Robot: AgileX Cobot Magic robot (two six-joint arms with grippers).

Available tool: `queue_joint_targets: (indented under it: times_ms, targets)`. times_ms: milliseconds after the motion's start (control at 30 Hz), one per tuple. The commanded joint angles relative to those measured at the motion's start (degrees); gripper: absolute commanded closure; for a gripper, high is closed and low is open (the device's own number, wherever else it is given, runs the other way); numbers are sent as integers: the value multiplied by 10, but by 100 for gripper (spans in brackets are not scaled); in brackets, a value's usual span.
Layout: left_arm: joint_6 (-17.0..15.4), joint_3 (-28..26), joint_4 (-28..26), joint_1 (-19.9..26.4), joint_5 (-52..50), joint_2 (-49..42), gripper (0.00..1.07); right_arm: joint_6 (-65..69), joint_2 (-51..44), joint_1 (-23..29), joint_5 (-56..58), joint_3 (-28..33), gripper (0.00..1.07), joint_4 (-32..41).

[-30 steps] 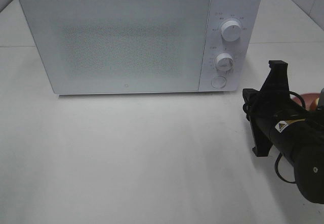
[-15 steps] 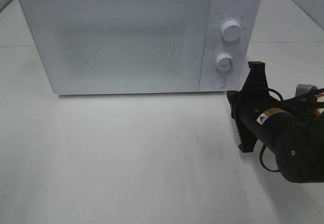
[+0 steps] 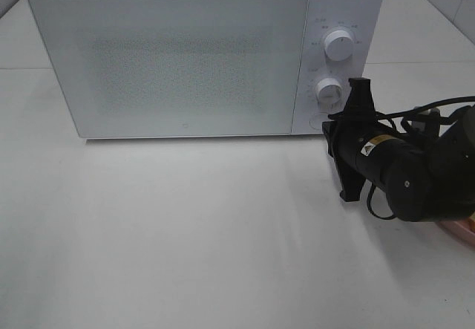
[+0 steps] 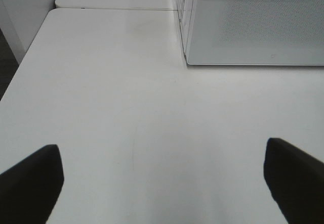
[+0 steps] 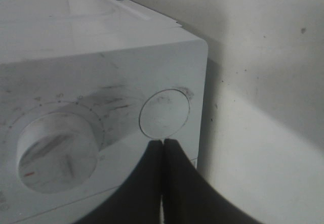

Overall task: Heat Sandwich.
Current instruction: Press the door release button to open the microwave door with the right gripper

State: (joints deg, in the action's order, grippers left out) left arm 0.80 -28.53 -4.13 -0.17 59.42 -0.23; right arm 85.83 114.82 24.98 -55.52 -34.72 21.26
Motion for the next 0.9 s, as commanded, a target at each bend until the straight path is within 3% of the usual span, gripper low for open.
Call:
queue_joint_targets:
  times_ms: [33,600,900]
  targets:
    - [-1,2,1,0,-2,-14,5,5,9,-15,26,-23,107,-17]
    - [-1,2,1,0,-2,-14,5,-5,55,-53,61,-105,107,-29]
    - [-1,2,1,0,-2,-14,5,21,53,-55,23,-114,107,-33]
